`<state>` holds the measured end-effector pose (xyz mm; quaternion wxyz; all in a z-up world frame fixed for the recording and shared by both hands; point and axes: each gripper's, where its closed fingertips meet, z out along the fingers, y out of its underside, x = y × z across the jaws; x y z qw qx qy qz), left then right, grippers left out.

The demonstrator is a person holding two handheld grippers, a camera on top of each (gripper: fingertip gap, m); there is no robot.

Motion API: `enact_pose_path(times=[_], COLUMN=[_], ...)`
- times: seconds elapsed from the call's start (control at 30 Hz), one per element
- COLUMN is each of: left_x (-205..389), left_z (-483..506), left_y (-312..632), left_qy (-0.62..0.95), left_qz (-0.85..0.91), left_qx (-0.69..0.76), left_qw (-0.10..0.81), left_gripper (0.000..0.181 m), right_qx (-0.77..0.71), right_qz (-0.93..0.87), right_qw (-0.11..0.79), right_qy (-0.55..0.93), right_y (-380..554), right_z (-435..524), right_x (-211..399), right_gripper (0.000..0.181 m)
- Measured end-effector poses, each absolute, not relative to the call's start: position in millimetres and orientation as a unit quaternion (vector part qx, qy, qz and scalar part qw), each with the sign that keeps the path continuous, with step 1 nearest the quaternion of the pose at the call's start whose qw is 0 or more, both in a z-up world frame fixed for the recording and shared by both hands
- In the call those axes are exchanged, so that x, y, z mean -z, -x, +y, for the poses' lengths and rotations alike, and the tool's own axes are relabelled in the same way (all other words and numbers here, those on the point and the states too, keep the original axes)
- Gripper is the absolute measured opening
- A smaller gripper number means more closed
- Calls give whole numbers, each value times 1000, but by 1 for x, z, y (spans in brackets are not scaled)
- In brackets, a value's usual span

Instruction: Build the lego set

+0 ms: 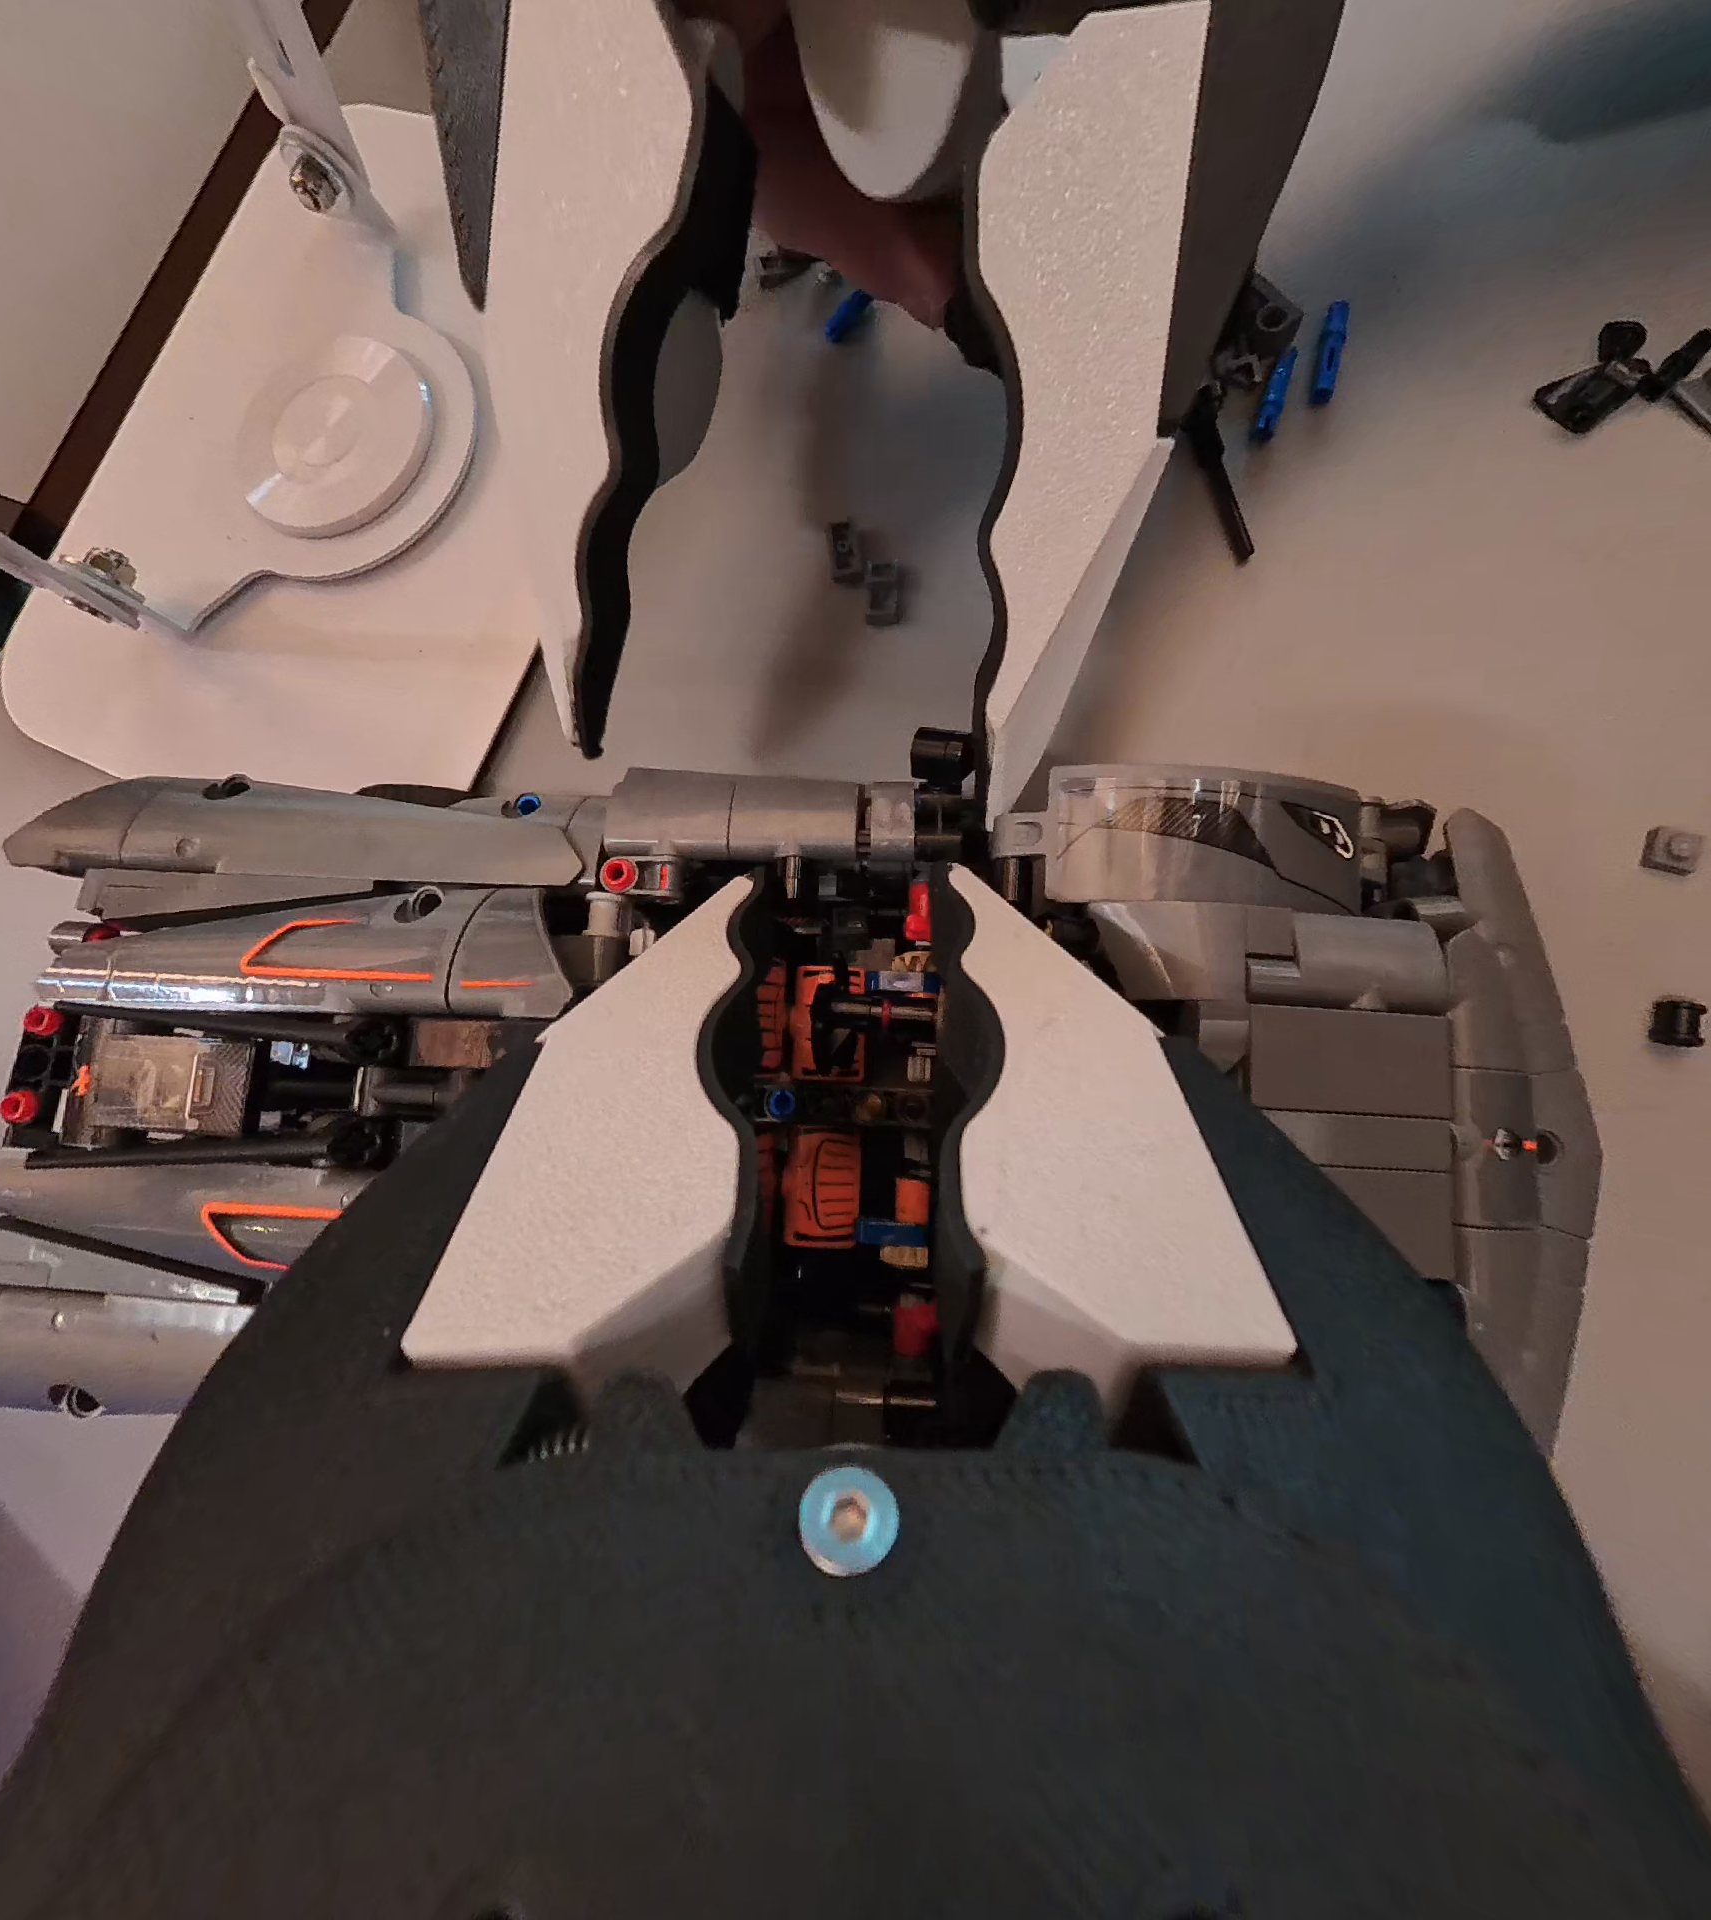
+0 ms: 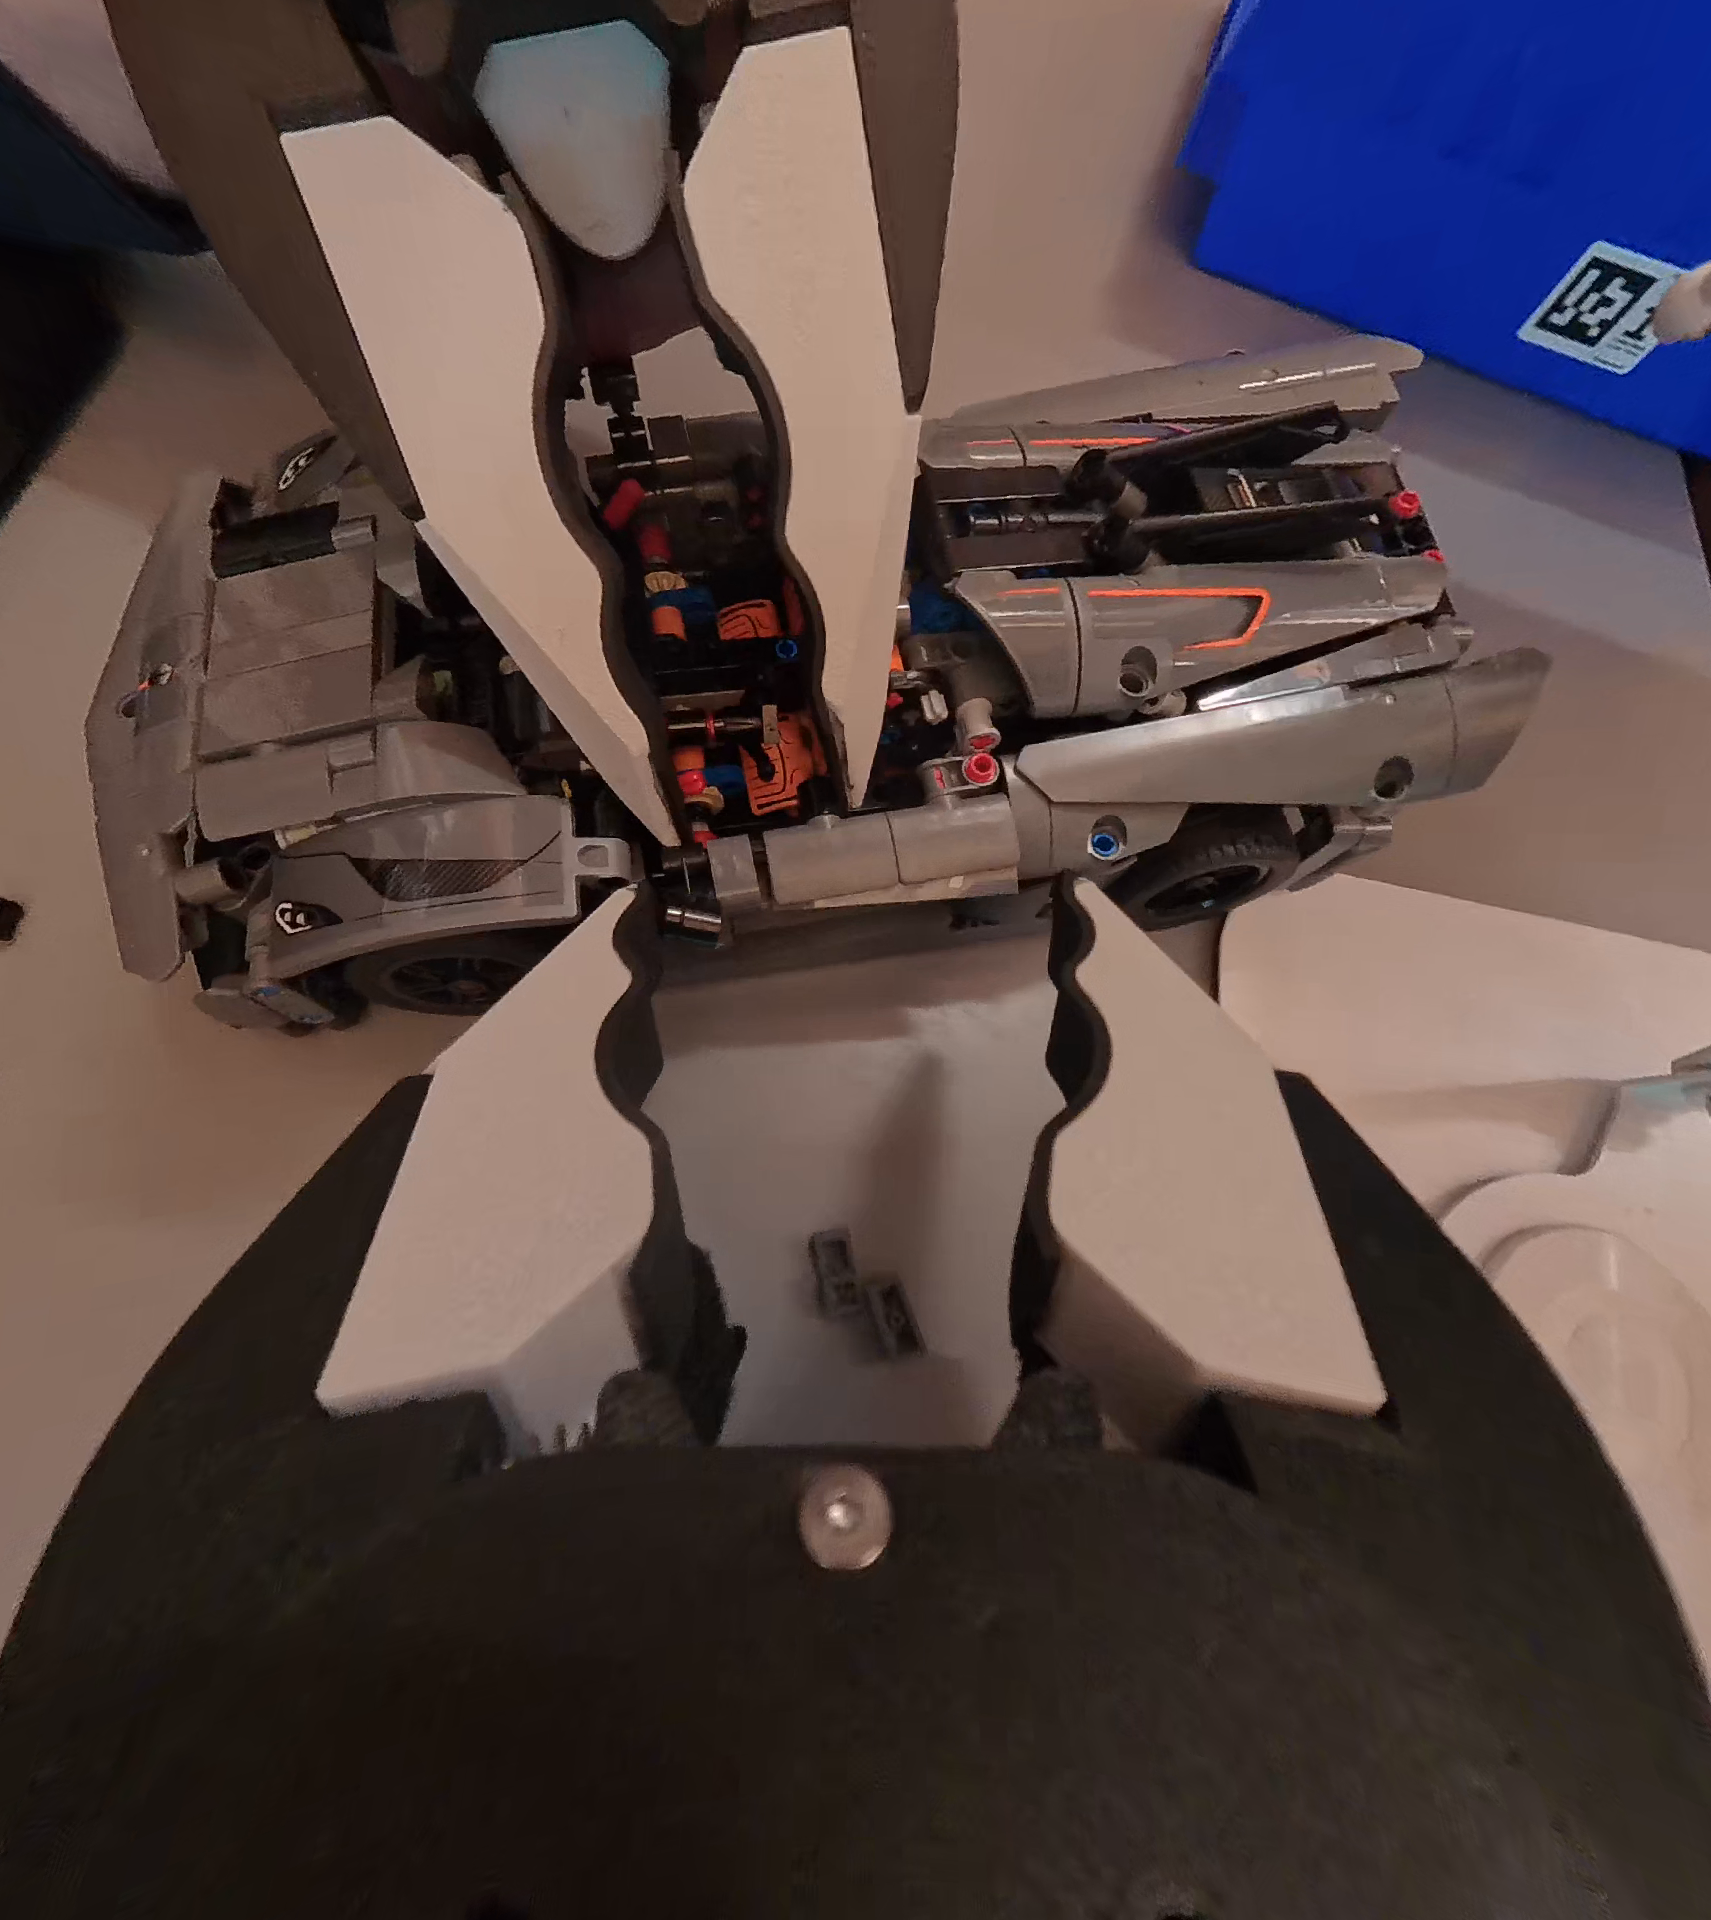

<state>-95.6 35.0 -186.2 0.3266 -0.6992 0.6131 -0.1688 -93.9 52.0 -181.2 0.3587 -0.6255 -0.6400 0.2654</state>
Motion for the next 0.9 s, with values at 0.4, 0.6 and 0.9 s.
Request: enact_pose_path(times=[0.4,0.6,0.9], left_x=[187,188,188], left_z=[27,26,31], left_y=[94,93,93], left_qy=[687,686,695], left_qz=[631,634,625], left_qx=[168,161,154], left_qw=[319,318,322], left_gripper=[24,25,17], right_qx=[-296,-298,-304], right_qz=[-654,-653,-646], right_qw=[311,310,309], right_qy=[623,624,628], right_y=[96,95,93], right_z=[36,35,36], right_x=[187,187,186], right_gripper=[71,70,68])
